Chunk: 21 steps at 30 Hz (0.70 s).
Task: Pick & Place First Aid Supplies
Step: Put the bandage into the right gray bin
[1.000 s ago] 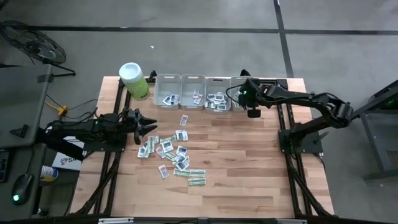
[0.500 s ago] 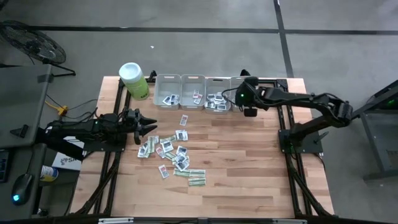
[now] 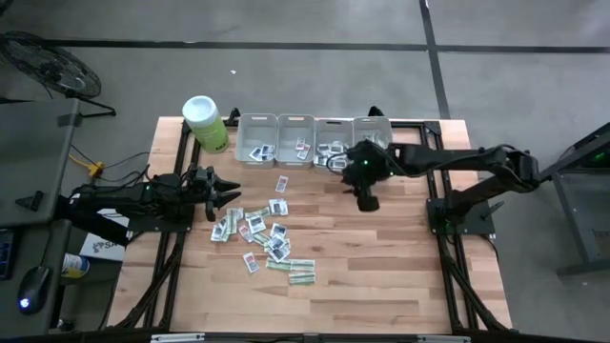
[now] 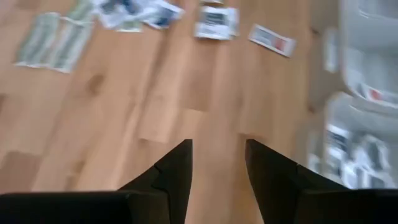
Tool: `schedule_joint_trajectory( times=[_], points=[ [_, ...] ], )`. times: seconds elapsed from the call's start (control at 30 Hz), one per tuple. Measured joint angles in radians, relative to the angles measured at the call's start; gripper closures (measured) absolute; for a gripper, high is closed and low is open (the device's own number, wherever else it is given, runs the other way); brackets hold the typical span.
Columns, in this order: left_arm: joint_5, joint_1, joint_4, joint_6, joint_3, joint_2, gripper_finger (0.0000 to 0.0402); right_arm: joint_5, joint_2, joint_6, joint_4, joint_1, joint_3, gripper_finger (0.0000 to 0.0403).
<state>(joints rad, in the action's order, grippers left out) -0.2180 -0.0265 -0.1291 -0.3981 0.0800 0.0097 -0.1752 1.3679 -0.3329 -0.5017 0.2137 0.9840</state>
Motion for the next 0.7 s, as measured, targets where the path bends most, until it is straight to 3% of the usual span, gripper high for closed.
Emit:
schedule_joint_trajectory(
  times=[0.33,0.7],
  points=[
    [0.0,0.0,0.0,0.0,0.0,0.0,0.0252,0.07,0.102,-0.246,0.055,-0.274,-0.001,0.0261],
    [0.0,0.0,0.0,0.0,0.0,0.0,0.0252,0.105,0.259,-0.419,0.338,-0.447,-0.002,0.0261]
  ],
)
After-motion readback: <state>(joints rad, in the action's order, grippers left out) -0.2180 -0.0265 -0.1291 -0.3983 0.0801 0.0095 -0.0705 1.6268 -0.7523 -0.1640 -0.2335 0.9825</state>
